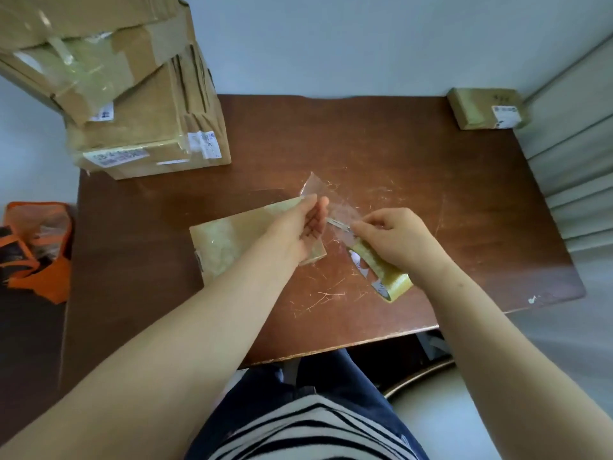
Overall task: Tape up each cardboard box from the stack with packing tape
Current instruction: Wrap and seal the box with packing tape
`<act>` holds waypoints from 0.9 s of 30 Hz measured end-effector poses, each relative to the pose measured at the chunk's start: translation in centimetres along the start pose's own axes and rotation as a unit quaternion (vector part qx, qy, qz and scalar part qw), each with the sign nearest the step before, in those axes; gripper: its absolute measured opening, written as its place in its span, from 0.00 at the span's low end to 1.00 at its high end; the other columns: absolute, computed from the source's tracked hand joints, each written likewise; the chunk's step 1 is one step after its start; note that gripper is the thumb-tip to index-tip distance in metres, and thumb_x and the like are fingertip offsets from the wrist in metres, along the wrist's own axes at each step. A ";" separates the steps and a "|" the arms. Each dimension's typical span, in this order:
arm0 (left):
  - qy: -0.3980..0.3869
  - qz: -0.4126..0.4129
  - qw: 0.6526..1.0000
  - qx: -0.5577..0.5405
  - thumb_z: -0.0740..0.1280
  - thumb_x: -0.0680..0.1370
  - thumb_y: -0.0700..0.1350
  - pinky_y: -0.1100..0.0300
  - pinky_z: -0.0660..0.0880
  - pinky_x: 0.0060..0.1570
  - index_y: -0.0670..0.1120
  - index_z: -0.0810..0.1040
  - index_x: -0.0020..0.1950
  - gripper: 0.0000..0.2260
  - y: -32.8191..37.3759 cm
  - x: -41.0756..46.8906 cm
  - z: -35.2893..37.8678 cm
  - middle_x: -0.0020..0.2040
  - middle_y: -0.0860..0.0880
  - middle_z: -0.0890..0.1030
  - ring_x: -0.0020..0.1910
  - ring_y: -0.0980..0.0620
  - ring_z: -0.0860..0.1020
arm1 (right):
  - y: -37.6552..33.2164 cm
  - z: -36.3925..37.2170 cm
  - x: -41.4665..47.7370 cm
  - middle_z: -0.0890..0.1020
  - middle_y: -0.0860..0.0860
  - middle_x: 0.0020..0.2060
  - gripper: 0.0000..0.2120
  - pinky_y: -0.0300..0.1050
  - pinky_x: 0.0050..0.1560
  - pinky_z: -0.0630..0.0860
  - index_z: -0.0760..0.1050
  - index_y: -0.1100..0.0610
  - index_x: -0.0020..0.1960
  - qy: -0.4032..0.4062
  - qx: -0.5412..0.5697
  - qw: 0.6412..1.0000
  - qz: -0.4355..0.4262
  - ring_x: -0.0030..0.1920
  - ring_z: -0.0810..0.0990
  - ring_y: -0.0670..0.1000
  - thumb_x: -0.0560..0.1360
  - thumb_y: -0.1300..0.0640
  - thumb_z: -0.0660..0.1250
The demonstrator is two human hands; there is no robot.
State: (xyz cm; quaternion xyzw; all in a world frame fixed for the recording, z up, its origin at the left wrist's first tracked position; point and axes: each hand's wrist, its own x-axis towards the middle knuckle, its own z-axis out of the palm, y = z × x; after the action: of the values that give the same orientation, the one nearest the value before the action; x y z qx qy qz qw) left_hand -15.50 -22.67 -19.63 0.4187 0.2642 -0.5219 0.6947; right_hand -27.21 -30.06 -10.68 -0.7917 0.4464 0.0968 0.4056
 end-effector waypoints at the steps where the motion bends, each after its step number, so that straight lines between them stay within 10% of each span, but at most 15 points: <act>1: 0.016 0.028 0.998 0.045 0.68 0.78 0.41 0.67 0.74 0.29 0.41 0.77 0.44 0.05 0.5 0.2 -0.2 0.31 0.49 0.83 0.26 0.58 0.77 | 0.1 0.5 -0.3 0.82 0.61 0.35 0.09 0.52 0.37 0.80 0.80 0.58 0.43 -0.019 0.068 0.997 0.018 0.30 0.81 0.58 0.77 0.54 0.66; 4: 0.084 0.149 0.963 0.209 0.67 0.79 0.44 0.66 0.68 0.30 0.44 0.77 0.42 0.06 2.2 0.7 -1.0 0.35 0.49 0.84 0.30 0.56 0.75 | 0.7 2.4 -0.3 0.80 0.53 0.31 0.09 0.42 0.30 0.77 0.79 0.64 0.53 -0.081 0.220 0.971 0.040 0.23 0.78 0.50 0.77 0.61 0.66; 7: 0.128 0.275 0.877 0.373 0.67 0.78 0.44 0.68 0.71 0.35 0.46 0.77 0.37 0.10 4.1 1.7 -2.5 0.38 0.50 0.81 0.35 0.55 0.75 | 2.0 4.2 0.1 0.80 0.41 0.30 0.29 0.32 0.34 0.75 0.61 0.46 0.73 -0.115 0.263 0.958 -0.010 0.29 0.79 0.41 0.77 0.63 0.65; 14: 0.240 0.320 0.685 0.609 0.66 0.77 0.56 0.55 0.62 0.58 0.53 0.81 0.44 0.09 4.4 4.0 -4.0 0.41 0.58 0.77 0.46 0.56 0.72 | 3.3 7.1 1.0 0.83 0.47 0.34 0.07 0.47 0.34 0.81 0.82 0.54 0.53 -0.040 0.278 0.959 -0.041 0.28 0.82 0.52 0.77 0.58 0.67; 27: 0.259 0.296 0.698 0.599 0.66 0.77 0.56 0.51 0.63 0.63 0.53 0.81 0.44 0.09 3.9 5.0 -4.4 0.43 0.56 0.79 0.51 0.52 0.75 | 2.4 8.4 1.5 0.83 0.42 0.35 0.10 0.47 0.32 0.79 0.78 0.39 0.44 -0.017 0.251 0.967 -0.052 0.27 0.82 0.57 0.78 0.54 0.66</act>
State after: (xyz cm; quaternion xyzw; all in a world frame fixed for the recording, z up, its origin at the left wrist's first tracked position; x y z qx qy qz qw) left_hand -9.92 -20.97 -24.69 0.9213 -0.0725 -0.2082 0.3205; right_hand -26.49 -25.53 -18.25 -0.6849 0.4078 -0.0258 0.6033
